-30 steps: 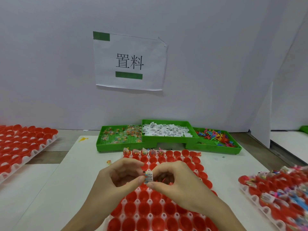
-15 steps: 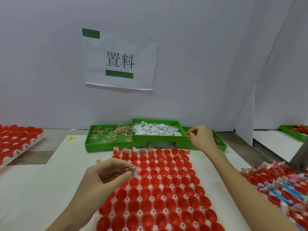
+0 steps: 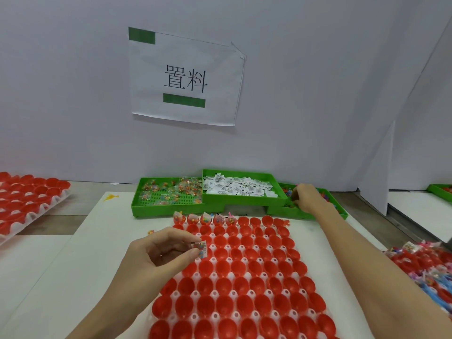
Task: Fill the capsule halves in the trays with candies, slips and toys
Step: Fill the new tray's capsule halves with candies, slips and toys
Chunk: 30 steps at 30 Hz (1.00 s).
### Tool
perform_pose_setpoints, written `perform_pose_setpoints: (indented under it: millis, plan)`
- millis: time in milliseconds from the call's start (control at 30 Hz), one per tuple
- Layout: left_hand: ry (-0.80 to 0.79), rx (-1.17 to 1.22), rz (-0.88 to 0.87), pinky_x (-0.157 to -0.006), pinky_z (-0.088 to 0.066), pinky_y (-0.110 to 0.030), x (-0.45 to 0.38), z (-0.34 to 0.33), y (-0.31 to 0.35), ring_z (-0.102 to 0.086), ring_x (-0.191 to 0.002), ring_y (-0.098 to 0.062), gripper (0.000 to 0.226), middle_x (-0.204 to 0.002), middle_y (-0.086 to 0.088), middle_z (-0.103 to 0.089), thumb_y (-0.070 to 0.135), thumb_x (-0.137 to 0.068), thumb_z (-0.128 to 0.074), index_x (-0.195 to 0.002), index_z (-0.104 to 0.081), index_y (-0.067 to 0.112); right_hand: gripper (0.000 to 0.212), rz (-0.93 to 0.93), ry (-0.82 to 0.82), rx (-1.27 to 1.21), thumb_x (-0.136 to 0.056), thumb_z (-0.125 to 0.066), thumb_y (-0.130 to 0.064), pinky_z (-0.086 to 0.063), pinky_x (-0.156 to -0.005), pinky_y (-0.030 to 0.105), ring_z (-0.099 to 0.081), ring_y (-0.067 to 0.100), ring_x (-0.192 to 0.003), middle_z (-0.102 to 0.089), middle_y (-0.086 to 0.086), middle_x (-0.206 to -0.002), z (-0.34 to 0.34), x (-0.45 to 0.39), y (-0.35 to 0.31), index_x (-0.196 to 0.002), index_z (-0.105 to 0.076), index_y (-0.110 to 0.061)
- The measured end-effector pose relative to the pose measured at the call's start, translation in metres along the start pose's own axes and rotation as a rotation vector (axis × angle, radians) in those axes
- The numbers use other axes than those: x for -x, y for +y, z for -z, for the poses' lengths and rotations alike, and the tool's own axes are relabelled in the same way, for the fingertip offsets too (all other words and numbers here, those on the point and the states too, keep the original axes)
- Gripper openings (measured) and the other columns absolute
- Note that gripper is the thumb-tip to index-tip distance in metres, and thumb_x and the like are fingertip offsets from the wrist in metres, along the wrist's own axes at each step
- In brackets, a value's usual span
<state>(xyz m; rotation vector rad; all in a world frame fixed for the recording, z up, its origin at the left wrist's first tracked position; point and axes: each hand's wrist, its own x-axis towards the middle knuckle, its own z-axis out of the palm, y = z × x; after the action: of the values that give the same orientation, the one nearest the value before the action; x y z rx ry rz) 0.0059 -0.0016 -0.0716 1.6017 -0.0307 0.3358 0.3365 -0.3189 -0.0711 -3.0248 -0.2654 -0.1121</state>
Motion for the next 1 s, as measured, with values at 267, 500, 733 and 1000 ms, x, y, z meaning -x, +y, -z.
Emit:
perform_pose_setpoints:
  millis: [267, 500, 733, 1000]
  plan:
    - [-0.02, 0.004, -0.004, -0.079, -0.057, -0.015, 0.001, 0.0, 0.002, -0.076, -0.089, -0.018, 0.019, -0.092, -0.007, -0.079, 0.015, -0.076, -0.083, -0.094, -0.082, 0.022, 0.01, 0.009, -0.005, 0.076, -0.094, -0.065, -0.005, -0.057, -0.081, 0.043, -0.07, 0.034, -0.094, -0.071, 0.019, -0.096, 0.004, 0.005, -0.005, -0.096, -0.066, 0.005]
    - [-0.013, -0.005, -0.009, -0.08, -0.057, -0.015, 0.002, -0.001, 0.003, -0.076, -0.09, -0.018, 0.018, -0.093, -0.006, -0.079, 0.014, -0.077, -0.084, -0.093, -0.082, 0.023, 0.024, -0.011, 0.091, 0.066, -0.091, -0.061, -0.003, -0.047, -0.06, 0.033, -0.058, 0.028, -0.068, -0.055, 0.01, -0.07, 0.01, 0.021, -0.014, -0.07, -0.049, -0.006]
    - [-0.017, 0.018, -0.005, -0.082, -0.056, -0.015, 0.004, -0.002, 0.004, -0.077, -0.093, -0.018, 0.017, -0.095, -0.006, -0.08, 0.016, -0.077, -0.084, -0.093, -0.082, 0.022, 0.015, 0.044, 0.384, -0.327, -0.094, -0.066, -0.007, -0.056, -0.081, 0.034, -0.067, 0.019, -0.08, -0.077, 0.012, -0.095, 0.015, 0.07, -0.038, -0.102, -0.078, -0.003]
    - [-0.019, -0.018, -0.076, -0.082, -0.058, -0.017, 0.012, -0.015, 0.004, -0.077, -0.09, -0.016, 0.02, -0.093, -0.003, -0.08, 0.021, -0.075, -0.084, -0.093, -0.082, 0.03, 0.011, 0.199, 0.49, -0.909, -0.091, -0.074, -0.016, -0.055, -0.074, 0.013, -0.07, 0.001, -0.08, -0.076, -0.015, -0.083, 0.05, 0.182, -0.11, -0.096, -0.079, -0.025]
